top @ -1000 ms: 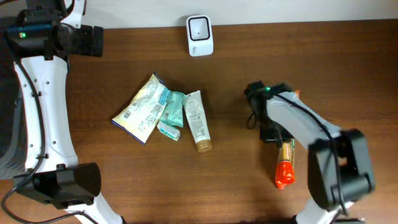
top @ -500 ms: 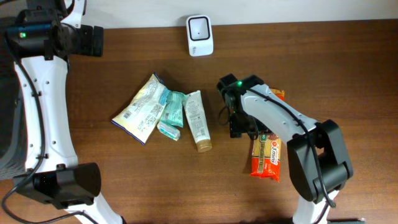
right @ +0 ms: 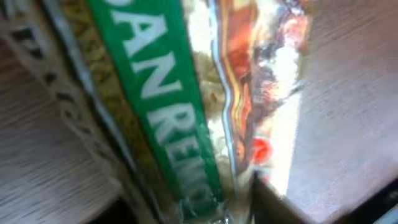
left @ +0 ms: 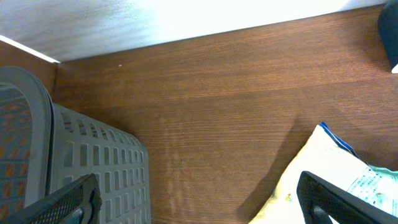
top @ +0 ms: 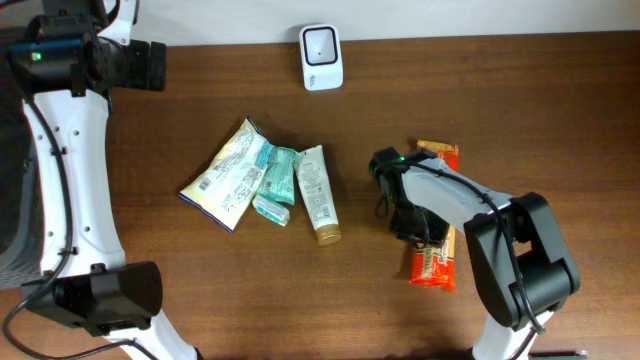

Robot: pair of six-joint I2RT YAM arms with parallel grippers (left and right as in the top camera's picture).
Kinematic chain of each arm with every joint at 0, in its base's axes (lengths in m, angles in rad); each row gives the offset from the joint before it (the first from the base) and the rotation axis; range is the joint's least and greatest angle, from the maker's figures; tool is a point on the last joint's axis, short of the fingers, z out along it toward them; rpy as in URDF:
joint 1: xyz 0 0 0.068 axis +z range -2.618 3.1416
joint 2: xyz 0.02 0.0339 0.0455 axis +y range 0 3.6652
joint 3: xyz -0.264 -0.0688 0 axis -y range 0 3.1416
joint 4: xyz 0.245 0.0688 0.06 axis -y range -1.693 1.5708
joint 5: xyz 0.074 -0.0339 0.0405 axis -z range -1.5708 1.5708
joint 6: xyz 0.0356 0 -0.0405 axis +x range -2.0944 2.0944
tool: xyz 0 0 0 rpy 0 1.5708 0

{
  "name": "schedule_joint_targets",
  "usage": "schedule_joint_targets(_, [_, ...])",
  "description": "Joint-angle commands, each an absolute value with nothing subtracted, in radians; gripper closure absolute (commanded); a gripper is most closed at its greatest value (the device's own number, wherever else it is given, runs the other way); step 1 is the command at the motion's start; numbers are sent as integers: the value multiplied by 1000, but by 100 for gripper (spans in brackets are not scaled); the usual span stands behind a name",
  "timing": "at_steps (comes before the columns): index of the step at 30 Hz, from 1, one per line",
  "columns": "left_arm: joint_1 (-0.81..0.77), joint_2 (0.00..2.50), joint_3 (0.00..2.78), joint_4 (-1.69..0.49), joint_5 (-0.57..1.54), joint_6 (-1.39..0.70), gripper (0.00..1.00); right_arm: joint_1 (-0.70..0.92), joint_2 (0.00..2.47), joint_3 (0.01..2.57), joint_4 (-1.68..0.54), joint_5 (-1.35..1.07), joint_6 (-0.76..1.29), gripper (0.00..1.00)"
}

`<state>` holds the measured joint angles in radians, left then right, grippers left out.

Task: Scan the item barcode
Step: 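Carry spaghetti pack with right gripper up to the barcode scanner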

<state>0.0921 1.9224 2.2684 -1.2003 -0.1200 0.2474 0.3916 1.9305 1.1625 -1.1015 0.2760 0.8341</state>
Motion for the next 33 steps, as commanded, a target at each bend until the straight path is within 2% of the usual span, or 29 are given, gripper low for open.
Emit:
schedule_joint_targets(1, [94,1918,2275,-1199,-117,263,1,364,1970,1118,-1100,296,843,83])
schedule_joint_targets(2, [94,1918,2275,-1199,-117,263,1,364,1970,1118,-1103,282,840,92])
schedule_joint_targets(4, [94,1918,2275,-1199,-117,263,1,364,1970,1120,-1092,268,788,96])
schedule_joint_targets(9, [94,1918,2275,-1199,-117,263,1,364,1891,1158,-1013,97,549,96])
schedule_joint_targets(11, [94,1918,2275,-1199,-117,263,1,364,1773,1159,-912,-86,392,96])
schedule_joint_targets(15, [94,1918,2275,-1199,-117,263,1,323,1608,1159,-810,-390,213,96])
schedule_joint_targets(18, [94,1918,2275,-1199,-117,263,1,265,1557,1159,-764,-625,89,96])
schedule_joint_targets(20, [94,1918,2275,-1199,-117,263,1,208,1555,1159,-743,-879,-56,96])
schedule_joint_targets(26, [94,1918,2275,-1199,-117,263,1,148,1555,1172,-674,-1077,-70,96])
schedule_joint_targets(28, [94,1918,2275,-1199,-117,263,1,150,1556,1250,-659,-1014,39,96])
schedule_joint_targets(33, [94,1918,2275,-1199,-117,263,1,205,1662,1674,-890,-490,113,96])
